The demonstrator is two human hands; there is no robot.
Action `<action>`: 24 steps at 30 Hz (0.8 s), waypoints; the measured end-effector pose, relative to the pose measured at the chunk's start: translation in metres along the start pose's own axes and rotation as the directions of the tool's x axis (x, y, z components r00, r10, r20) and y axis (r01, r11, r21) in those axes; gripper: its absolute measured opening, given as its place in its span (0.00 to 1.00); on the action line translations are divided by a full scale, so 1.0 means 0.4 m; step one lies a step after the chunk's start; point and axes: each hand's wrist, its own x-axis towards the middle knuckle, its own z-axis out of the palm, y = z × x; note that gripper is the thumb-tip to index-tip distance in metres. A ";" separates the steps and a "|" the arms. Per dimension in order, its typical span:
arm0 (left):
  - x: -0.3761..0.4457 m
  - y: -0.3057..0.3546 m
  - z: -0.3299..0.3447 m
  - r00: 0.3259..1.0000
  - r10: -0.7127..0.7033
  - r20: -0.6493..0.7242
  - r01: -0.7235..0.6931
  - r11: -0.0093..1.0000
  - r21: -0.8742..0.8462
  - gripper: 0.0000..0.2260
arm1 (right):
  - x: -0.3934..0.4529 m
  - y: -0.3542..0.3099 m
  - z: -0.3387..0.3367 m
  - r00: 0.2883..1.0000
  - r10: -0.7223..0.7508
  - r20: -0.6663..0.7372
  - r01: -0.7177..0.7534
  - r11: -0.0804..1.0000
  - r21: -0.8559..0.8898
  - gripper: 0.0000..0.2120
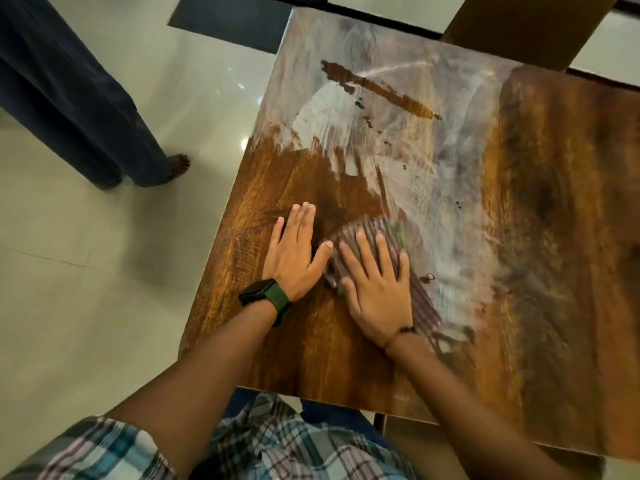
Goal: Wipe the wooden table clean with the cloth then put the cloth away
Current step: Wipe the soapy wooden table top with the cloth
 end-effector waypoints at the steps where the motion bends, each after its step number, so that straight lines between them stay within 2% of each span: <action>1: -0.001 0.002 0.002 1.000 0.002 -0.011 -0.002 1.000 0.014 0.36 | -0.078 0.006 0.013 1.000 0.003 -0.009 -0.003 1.000 -0.010 0.26; 3: -0.005 0.013 0.002 0.998 0.019 -0.052 -0.020 1.000 -0.012 0.34 | -0.172 0.016 0.031 1.000 0.001 -0.011 -0.001 1.000 -0.025 0.26; 6: -0.025 0.047 0.008 0.990 0.088 -0.113 -0.102 0.987 -0.122 0.31 | -0.149 0.028 0.027 1.000 -0.022 -0.009 0.021 0.999 -0.024 0.26; 9: -0.042 0.080 0.030 0.986 0.153 -0.061 -0.159 0.979 -0.125 0.30 | -0.037 0.064 0.003 1.000 0.010 -0.002 -0.010 1.000 -0.015 0.27; 12: -0.054 0.093 0.045 0.974 0.225 0.023 -0.224 0.973 -0.047 0.30 | 0.134 0.139 -0.035 0.991 0.130 0.012 -0.130 0.991 0.027 0.26; 15: -0.062 0.093 0.045 0.972 0.231 0.038 -0.229 0.973 -0.042 0.30 | 0.283 0.202 -0.070 0.973 0.231 -0.001 -0.231 0.971 0.064 0.24; 17: -0.060 0.099 0.041 0.975 0.221 0.035 -0.218 0.974 -0.068 0.31 | 0.308 0.213 -0.073 0.965 0.262 0.008 -0.262 0.964 0.055 0.24; 20: -0.032 0.115 0.041 0.978 0.208 0.017 -0.205 0.974 -0.094 0.31 | 0.221 0.171 -0.055 0.972 0.236 -0.005 -0.236 0.971 0.038 0.25; 24: 0.013 0.137 0.056 0.975 0.216 0.050 -0.210 0.972 -0.106 0.32 | -0.057 0.095 -0.014 0.991 0.131 -0.015 -0.130 0.991 0.020 0.27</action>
